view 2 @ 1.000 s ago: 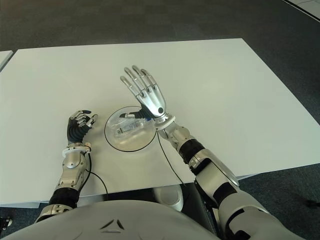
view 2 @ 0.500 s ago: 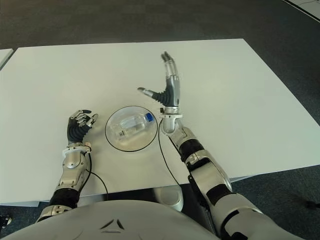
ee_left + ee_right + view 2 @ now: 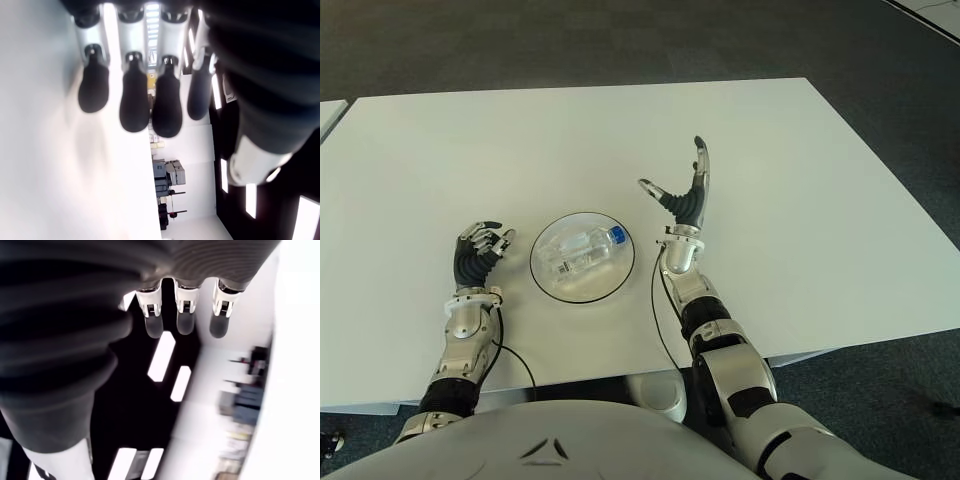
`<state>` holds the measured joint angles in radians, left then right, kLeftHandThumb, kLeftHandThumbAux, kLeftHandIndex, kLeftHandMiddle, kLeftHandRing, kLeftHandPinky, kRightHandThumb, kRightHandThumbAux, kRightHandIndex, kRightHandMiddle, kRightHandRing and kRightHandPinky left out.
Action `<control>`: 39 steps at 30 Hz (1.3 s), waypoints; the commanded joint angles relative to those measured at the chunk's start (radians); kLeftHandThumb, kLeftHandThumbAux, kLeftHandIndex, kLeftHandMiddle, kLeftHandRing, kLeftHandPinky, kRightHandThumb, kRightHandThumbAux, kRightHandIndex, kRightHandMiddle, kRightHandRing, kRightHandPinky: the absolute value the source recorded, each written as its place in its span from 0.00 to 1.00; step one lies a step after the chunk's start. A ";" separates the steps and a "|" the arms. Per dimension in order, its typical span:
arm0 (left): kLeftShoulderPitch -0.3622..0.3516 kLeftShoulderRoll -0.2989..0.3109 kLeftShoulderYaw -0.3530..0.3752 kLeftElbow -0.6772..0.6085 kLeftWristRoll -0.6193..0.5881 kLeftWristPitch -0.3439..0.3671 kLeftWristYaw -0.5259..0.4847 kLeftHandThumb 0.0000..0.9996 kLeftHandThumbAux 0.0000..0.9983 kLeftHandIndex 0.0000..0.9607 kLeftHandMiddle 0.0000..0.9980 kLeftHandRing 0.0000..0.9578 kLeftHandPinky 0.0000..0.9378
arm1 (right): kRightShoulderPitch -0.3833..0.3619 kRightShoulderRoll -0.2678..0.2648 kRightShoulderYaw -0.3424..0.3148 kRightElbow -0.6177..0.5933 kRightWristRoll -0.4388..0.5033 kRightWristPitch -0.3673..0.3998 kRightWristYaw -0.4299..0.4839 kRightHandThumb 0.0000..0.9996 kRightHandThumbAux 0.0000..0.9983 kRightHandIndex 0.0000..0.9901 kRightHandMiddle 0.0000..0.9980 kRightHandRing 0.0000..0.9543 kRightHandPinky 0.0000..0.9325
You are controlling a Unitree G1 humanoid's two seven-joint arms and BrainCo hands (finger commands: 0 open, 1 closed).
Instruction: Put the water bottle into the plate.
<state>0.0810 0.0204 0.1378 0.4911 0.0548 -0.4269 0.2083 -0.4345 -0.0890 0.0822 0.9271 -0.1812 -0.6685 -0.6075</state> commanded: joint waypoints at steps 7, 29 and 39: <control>0.063 -0.016 -0.012 0.072 -0.012 0.068 -0.027 0.71 0.72 0.45 0.69 0.71 0.70 | 0.019 0.044 -0.110 0.023 0.148 0.095 0.224 0.12 0.80 0.05 0.06 0.08 0.19; 0.071 -0.002 -0.017 0.071 -0.006 0.076 -0.029 0.70 0.72 0.45 0.68 0.71 0.70 | 0.193 0.056 -0.150 -0.142 0.198 0.278 0.478 0.26 1.00 0.24 0.43 0.48 0.53; 0.065 -0.001 -0.015 0.081 -0.006 0.076 -0.030 0.70 0.72 0.45 0.68 0.71 0.69 | 0.273 0.104 -0.131 -0.199 0.164 0.222 0.466 0.67 0.75 0.42 0.57 0.60 0.64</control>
<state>0.0863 0.0295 0.1327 0.4906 0.0507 -0.4202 0.1968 -0.2076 -0.0093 -0.0575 0.7114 -0.0077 -0.4643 -0.1383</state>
